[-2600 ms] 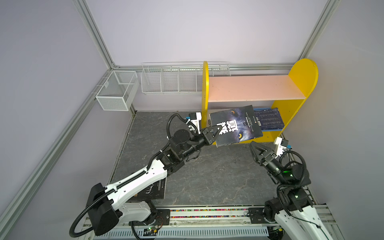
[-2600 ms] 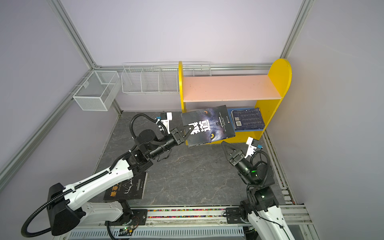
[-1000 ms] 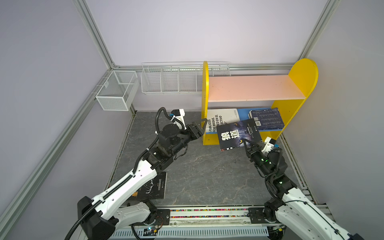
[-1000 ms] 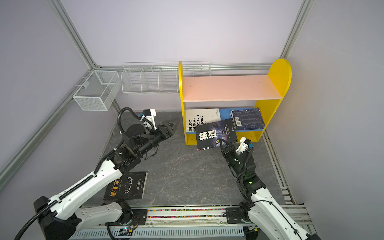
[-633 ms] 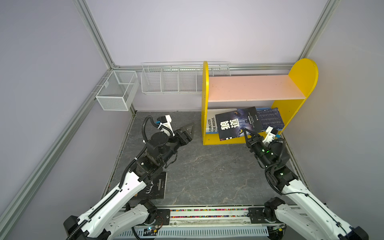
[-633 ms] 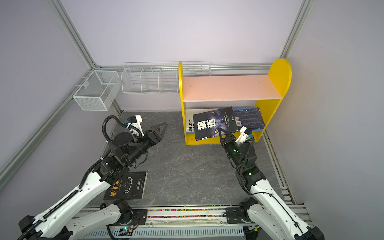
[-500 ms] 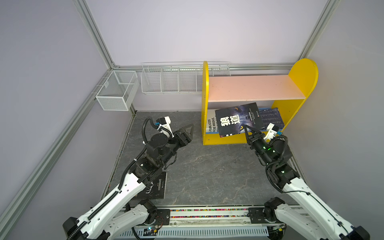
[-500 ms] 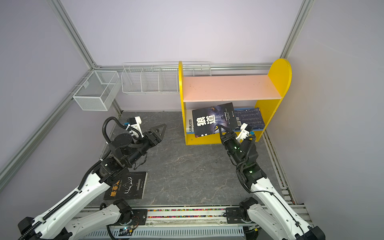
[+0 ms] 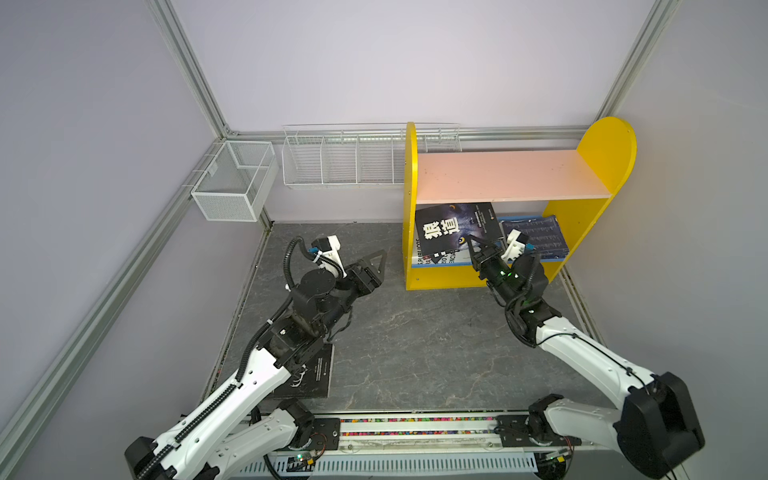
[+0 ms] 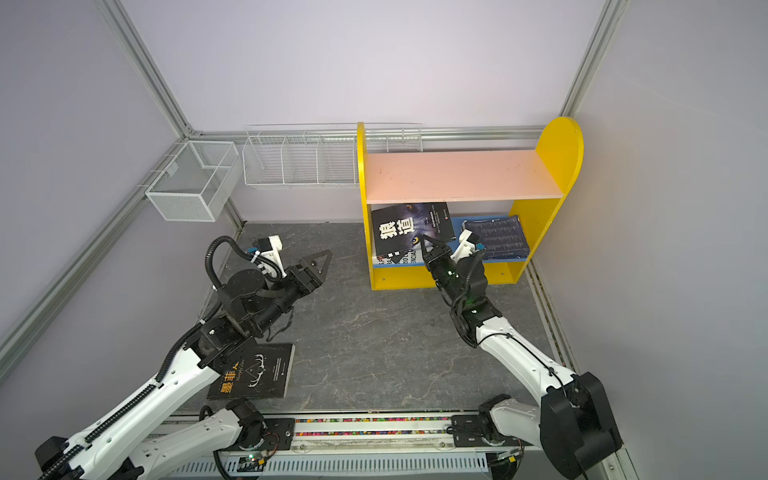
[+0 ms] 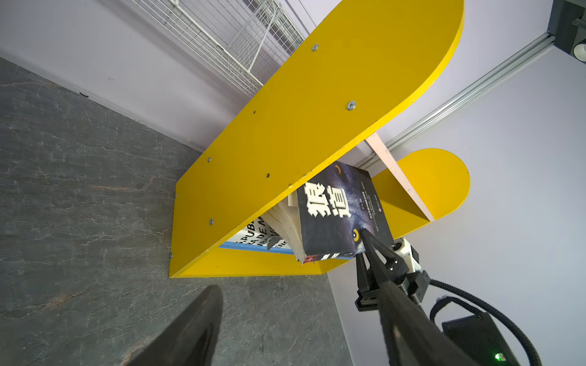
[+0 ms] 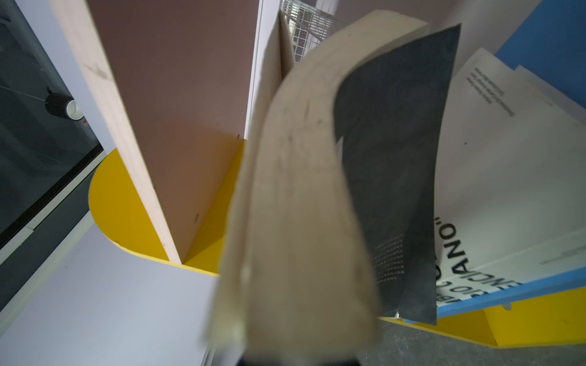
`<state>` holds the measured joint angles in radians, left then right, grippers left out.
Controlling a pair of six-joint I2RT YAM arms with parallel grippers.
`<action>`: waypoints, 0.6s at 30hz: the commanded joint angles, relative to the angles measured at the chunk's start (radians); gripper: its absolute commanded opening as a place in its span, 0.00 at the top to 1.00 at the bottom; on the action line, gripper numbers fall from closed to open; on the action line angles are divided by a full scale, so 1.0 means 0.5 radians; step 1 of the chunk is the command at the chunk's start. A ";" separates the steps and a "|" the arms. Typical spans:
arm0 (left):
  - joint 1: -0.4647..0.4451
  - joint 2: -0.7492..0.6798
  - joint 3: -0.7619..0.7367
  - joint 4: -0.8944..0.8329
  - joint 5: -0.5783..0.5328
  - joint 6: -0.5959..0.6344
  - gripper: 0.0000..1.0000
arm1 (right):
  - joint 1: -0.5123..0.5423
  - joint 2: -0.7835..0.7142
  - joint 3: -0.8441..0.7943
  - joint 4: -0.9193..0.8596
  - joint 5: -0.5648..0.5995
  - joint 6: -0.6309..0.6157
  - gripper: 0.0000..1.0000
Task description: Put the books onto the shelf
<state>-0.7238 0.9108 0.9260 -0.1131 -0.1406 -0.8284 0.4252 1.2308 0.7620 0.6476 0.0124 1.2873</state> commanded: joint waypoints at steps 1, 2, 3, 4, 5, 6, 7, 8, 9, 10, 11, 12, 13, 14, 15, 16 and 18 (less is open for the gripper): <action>0.021 -0.062 -0.026 -0.033 -0.053 0.013 0.21 | -0.007 0.006 0.120 0.399 -0.028 0.048 0.94; 0.026 -0.066 -0.029 -0.037 -0.056 0.012 0.21 | -0.010 0.010 0.123 0.401 -0.025 0.046 0.94; 0.030 -0.071 -0.030 -0.040 -0.053 0.012 0.21 | -0.018 0.017 0.137 0.401 -0.025 0.042 0.94; 0.033 -0.074 -0.033 -0.044 -0.054 0.012 0.21 | -0.020 0.023 0.155 0.400 -0.029 0.043 0.94; 0.036 -0.072 -0.034 -0.047 -0.056 0.012 0.21 | -0.022 0.026 0.171 0.404 -0.037 0.031 0.94; 0.037 -0.074 -0.038 -0.048 -0.054 0.012 0.21 | -0.023 0.032 0.193 0.402 -0.048 0.016 0.94; 0.039 -0.073 -0.041 -0.047 -0.050 0.012 0.20 | -0.023 0.039 0.208 0.388 -0.054 0.009 0.94; 0.040 -0.073 -0.042 -0.045 -0.051 0.011 0.20 | -0.023 0.051 0.218 0.386 -0.060 0.006 0.94; 0.042 -0.075 -0.046 -0.045 -0.048 0.010 0.20 | -0.022 0.070 0.213 0.390 -0.059 0.010 0.94; 0.043 -0.077 -0.048 -0.044 -0.047 0.009 0.20 | -0.022 0.093 0.193 0.417 -0.058 0.013 0.94; 0.043 -0.079 -0.053 -0.038 -0.045 0.008 0.20 | -0.022 0.117 0.172 0.440 -0.057 0.022 0.94; 0.043 -0.080 -0.057 -0.038 -0.046 0.007 0.20 | -0.022 0.152 0.144 0.465 -0.055 0.043 0.94; 0.046 -0.076 -0.060 -0.037 -0.045 0.005 0.20 | -0.022 0.189 0.119 0.497 -0.063 0.054 0.94; 0.045 -0.079 -0.057 -0.041 -0.040 0.009 0.20 | -0.022 0.222 0.100 0.527 -0.075 0.059 0.94; 0.047 -0.080 -0.059 -0.044 -0.037 0.009 0.20 | -0.022 0.250 0.076 0.536 -0.088 0.082 0.94; 0.049 -0.081 -0.060 -0.051 -0.038 0.009 0.20 | -0.023 0.279 0.053 0.544 -0.098 0.102 0.94; 0.051 -0.093 -0.061 -0.064 -0.039 0.012 0.20 | -0.019 0.293 0.004 0.539 -0.109 0.116 0.94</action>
<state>-0.7067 0.8814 0.9096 -0.1333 -0.1532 -0.8284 0.4141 1.3743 0.7940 0.8150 -0.0074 1.3025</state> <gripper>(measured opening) 0.801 0.157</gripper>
